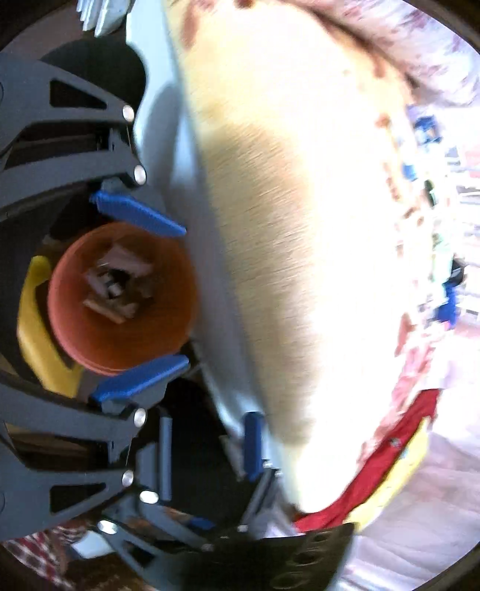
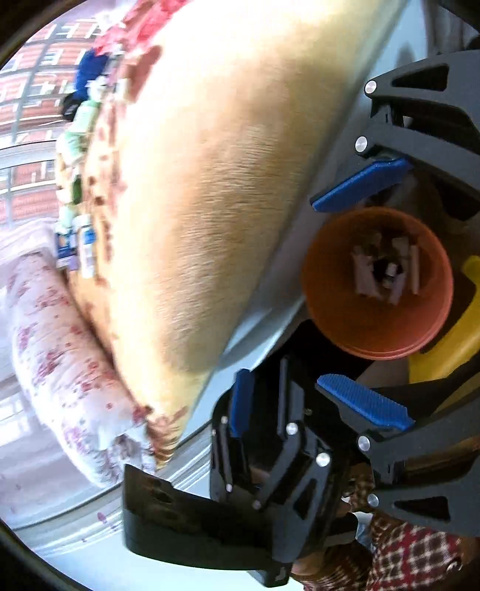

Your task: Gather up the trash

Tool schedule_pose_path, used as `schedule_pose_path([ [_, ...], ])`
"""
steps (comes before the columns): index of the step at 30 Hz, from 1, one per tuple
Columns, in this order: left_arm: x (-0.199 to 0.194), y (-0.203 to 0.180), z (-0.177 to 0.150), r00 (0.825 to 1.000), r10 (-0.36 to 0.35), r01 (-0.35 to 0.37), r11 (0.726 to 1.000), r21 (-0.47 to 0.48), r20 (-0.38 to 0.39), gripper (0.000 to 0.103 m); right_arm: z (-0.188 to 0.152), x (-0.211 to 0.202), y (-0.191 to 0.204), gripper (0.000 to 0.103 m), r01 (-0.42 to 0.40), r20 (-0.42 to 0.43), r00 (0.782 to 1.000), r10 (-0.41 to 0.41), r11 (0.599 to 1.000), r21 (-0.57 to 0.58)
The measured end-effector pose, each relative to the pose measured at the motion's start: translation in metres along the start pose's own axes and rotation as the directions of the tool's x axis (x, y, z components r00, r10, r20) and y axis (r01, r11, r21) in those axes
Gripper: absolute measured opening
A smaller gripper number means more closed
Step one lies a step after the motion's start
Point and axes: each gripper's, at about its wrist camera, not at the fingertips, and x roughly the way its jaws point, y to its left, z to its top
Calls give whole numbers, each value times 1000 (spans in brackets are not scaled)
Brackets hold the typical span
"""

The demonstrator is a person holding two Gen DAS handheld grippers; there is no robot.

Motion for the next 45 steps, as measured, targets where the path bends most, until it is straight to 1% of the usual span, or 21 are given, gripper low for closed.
schedule_pose_path([
  [3, -14, 4, 15, 997, -3, 6, 999, -33, 77, 69, 9, -8, 3, 90, 31, 39, 999, -30, 999, -23],
  [6, -28, 2, 28, 989, 13, -4, 998, -61, 150, 69, 18, -19, -6, 90, 51, 86, 995, -50, 999, -13],
  [8, -34, 3, 35, 980, 36, -21, 997, -77, 195, 69, 27, -26, -16, 94, 63, 123, 990, -65, 998, 19],
  [10, -41, 5, 46, 969, 66, -49, 996, -79, 237, 69, 37, -34, -31, 95, 91, 150, 984, -100, 994, 62],
  [14, -44, 3, 68, 956, 85, -70, 996, -62, 282, 69, 69, -43, -75, 95, 110, 187, 972, -144, 977, 183],
  [16, -39, 2, 77, 954, 86, -73, 996, -57, 288, 69, 92, -46, -101, 95, 159, 194, 959, -206, 959, 235],
  [19, -32, 3, 88, 953, 84, -71, 996, -56, 292, 69, 124, -40, -135, 97, 254, 168, 935, -311, 922, 292],
  [21, -28, 4, 93, 953, 83, -69, 996, -58, 291, 69, 151, -28, -167, 97, 324, 129, 912, -389, 877, 354],
  [24, -21, 7, 100, 953, 90, -77, 996, -53, 290, 69, 180, 2, -206, 97, 378, 48, 900, -433, 831, 407],
  [27, -16, 12, 103, 952, 110, -101, 994, -48, 286, 69, 205, 34, -226, 93, 442, -20, 881, -473, 806, 393],
  [28, -15, 14, 103, 952, 112, -103, 994, -49, 285, 69, 209, 41, -229, 92, 448, -29, 878, -477, 801, 397],
  [31, -13, 23, 106, 953, 111, -98, 993, -61, 281, 69, 223, 66, -246, 83, 443, -71, 883, -463, 776, 449],
  [33, -12, 28, 106, 954, 107, -91, 993, -71, 280, 69, 229, 77, -254, 83, 458, -103, 877, -470, 748, 480],
  [34, -12, 31, 106, 955, 104, -86, 993, -74, 279, 69, 230, 83, -260, 77, 462, -121, 875, -468, 735, 496],
  [35, -12, 32, 106, 955, 101, -83, 994, -76, 280, 69, 230, 89, -262, 66, 459, -136, 879, -457, 733, 503],
  [36, -12, 33, 106, 955, 99, -80, 994, -77, 281, 69, 230, 96, -266, 65, 456, -155, 883, -443, 731, 507],
  [39, -13, 36, 104, 955, 93, -73, 994, -81, 281, 69, 232, 99, -264, 51, 458, -129, 882, -453, 759, 463],
  [40, -13, 37, 104, 956, 89, -68, 994, -83, 280, 69, 233, 96, -262, 37, 448, -111, 887, -448, 778, 440],
  [41, -12, 39, 103, 957, 84, -62, 994, -88, 279, 69, 232, 94, -262, 26, 432, -97, 895, -435, 794, 429],
  [43, -10, 42, 103, 959, 84, -58, 993, -101, 271, 69, 230, 88, -262, 19, 408, -80, 907, -413, 816, 410],
  [45, -9, 45, 103, 960, 82, -53, 992, -115, 266, 69, 227, 85, -263, 19, 389, -76, 916, -393, 831, 397],
])
